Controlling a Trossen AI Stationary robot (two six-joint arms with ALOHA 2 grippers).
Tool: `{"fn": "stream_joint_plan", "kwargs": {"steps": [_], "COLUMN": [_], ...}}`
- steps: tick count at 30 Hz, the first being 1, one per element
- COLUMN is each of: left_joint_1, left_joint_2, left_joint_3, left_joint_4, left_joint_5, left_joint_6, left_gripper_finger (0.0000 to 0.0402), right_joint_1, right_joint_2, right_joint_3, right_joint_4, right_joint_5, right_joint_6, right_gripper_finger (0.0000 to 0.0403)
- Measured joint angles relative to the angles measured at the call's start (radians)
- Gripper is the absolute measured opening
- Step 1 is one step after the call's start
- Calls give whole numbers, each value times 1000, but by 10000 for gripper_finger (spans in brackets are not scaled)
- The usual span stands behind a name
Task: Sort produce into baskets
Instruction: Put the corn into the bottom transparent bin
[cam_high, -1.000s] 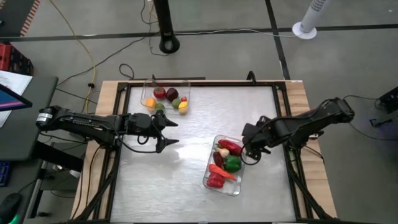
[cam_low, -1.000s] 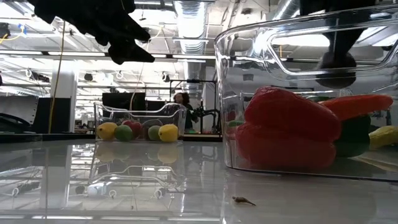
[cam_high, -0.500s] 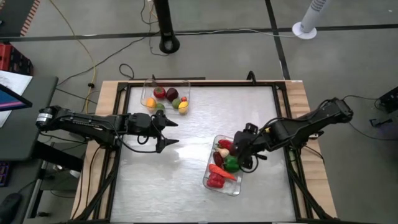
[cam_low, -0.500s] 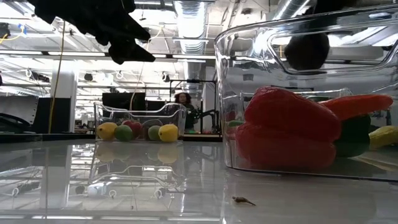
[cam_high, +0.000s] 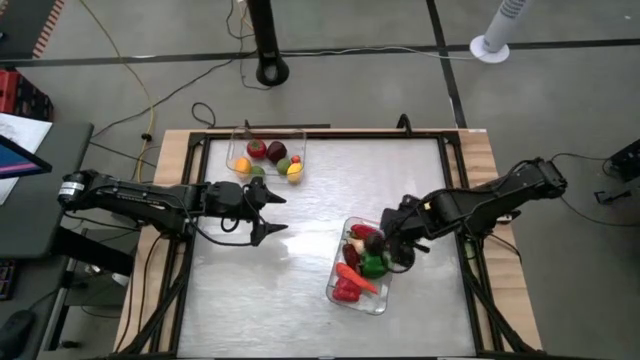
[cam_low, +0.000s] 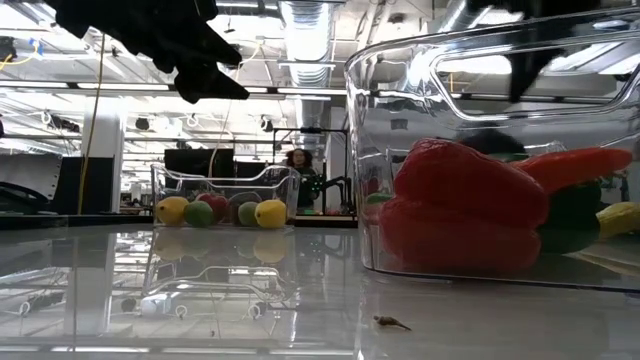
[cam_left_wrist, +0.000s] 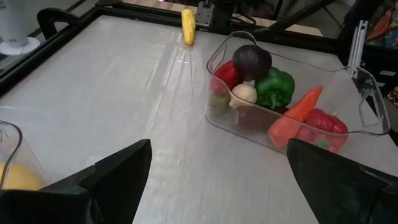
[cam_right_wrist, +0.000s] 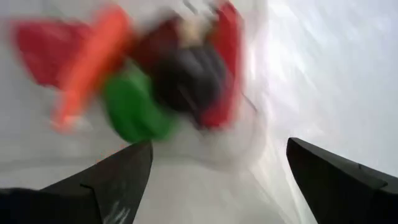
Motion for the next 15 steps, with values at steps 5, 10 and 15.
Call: {"fn": "stream_joint_plan", "kwargs": {"steps": [5,10,15], "left_joint_1": [0,0,0], "left_joint_2": [0,0,0], "left_joint_3": [0,0,0], "left_joint_4": [2,2,1], "left_joint_5": [0,0,0], "left_joint_6": [0,1,6], "left_gripper_finger": [361,361,361], "right_joint_1": [-19,-92,-254], "right_joint_2": [2,11,10], "right_joint_3": [3,-45,-125], "right_joint_4": [-267,-332,-317], "right_joint_5": [52,44,-7], "right_joint_6": [50,5,-111], "right_gripper_finger": [392,381,365]}}
